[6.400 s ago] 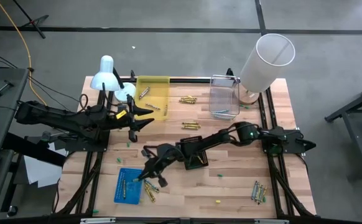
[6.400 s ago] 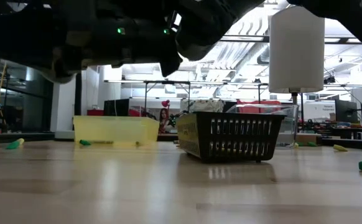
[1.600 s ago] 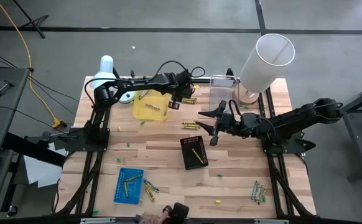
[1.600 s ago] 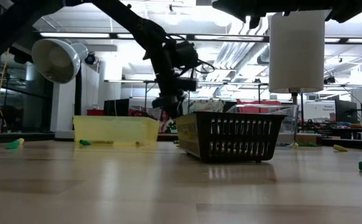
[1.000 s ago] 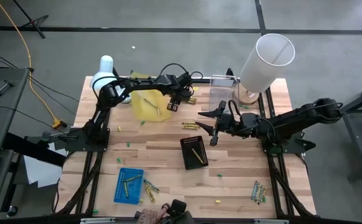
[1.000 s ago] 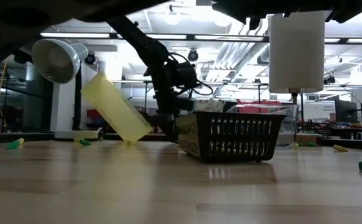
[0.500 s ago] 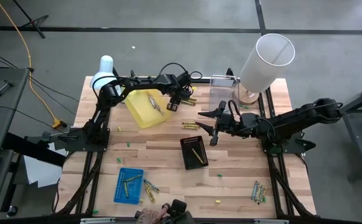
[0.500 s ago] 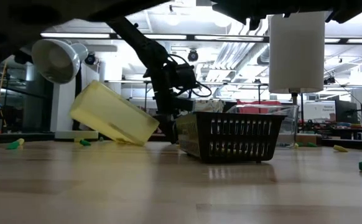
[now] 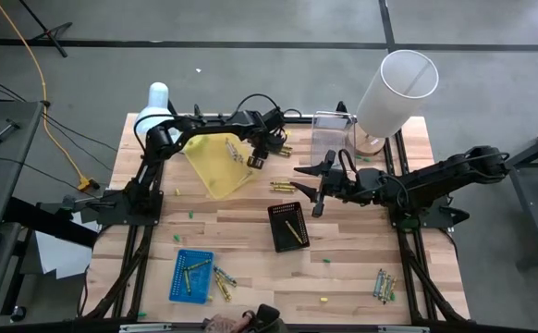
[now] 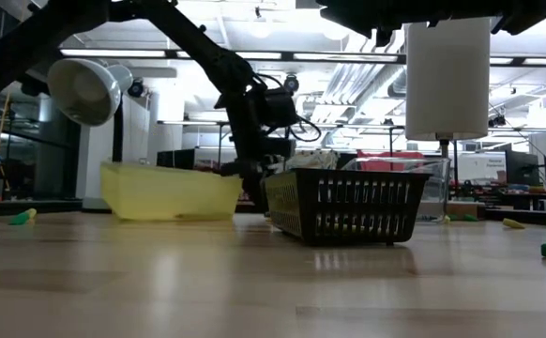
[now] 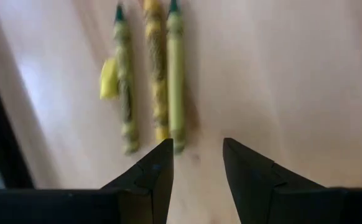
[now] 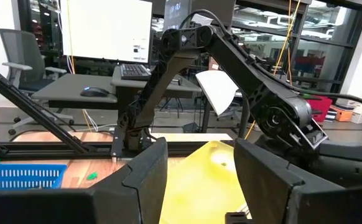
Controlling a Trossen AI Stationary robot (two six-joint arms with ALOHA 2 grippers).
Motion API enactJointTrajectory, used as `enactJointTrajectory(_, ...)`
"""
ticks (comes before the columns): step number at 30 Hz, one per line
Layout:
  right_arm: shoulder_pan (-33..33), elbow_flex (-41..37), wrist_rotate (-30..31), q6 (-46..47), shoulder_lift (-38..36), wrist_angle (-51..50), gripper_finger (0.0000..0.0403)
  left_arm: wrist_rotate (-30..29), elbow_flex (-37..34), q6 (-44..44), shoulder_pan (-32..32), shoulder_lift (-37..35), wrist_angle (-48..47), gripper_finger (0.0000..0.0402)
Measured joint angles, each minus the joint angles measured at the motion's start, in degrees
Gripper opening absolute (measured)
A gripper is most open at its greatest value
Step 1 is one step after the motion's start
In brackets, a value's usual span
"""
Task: Sort crayons
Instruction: Adjust the yellow bin
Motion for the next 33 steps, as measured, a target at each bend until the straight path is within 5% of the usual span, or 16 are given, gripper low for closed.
enactJointTrajectory(18,0.00,0.00,0.00,1.31,0.00,-0.16,0.0179,4.12,0.00,-0.12,0.09,0.22,1.09,0.0131)
enactJointTrajectory(27,-0.01,0.00,0.00,1.12,0.00,-0.41,0.0179,-5.31,-0.07,-0.54,0.24,-0.86,-1.40,0.0131)
enactJointTrajectory(33,-0.15,0.00,0.00,1.06,0.00,-0.96,0.0179,-5.41,-0.01,-5.33,-0.40,-9.95,-3.54,0.0119)
